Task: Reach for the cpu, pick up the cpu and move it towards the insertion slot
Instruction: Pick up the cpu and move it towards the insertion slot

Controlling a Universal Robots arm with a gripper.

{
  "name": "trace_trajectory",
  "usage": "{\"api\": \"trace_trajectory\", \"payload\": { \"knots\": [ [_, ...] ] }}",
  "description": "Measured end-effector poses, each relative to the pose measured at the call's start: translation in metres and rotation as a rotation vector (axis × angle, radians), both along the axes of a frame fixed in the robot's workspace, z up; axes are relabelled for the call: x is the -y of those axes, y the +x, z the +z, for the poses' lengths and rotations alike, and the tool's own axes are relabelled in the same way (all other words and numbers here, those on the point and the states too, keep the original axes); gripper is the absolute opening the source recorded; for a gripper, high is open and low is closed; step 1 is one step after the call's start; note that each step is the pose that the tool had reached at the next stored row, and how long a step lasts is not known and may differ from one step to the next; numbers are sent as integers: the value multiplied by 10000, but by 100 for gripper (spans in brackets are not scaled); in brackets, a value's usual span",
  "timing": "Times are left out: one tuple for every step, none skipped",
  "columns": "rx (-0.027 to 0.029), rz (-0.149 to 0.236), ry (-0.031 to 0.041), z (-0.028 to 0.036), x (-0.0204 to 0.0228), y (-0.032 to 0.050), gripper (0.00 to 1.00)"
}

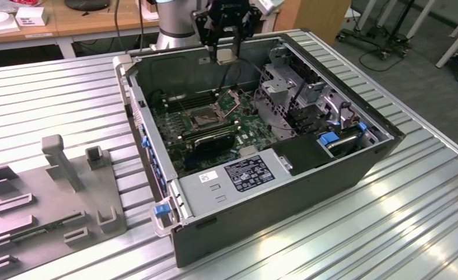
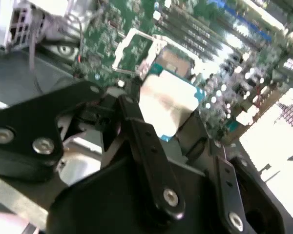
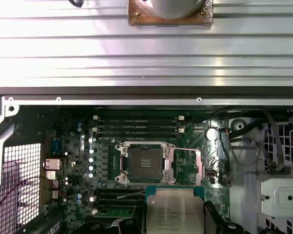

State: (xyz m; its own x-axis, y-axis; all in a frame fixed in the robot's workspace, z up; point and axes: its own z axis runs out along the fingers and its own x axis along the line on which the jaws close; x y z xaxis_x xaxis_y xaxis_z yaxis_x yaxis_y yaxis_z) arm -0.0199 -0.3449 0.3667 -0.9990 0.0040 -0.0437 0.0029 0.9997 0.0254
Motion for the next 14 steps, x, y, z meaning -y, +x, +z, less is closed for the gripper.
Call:
{"api": "trace_trajectory", "payload": {
  "knots": [
    [0,1,5,-2,-46,-1,55],
    [0,1,11,-3,-67,-2,55],
    [0,1,17,-5,-90,-2,55],
    [1,0,23,-6,-112,-3,55],
    [0,0,26,-8,-136,-4,55],
    [0,0,29,-9,-161,-4,55],
    [0,-1,31,-10,-183,-4,55],
    [-1,0,30,-11,-194,-4,55],
    [-1,1,30,-11,-194,-4,55],
    [0,2,31,-11,-195,-4,55],
    [0,1,32,-11,-196,-4,55],
    [0,0,31,-11,-197,-4,55],
    [0,0,31,-11,-198,-4,55],
    [0,1,31,-11,-200,-4,55]
  ]
}}
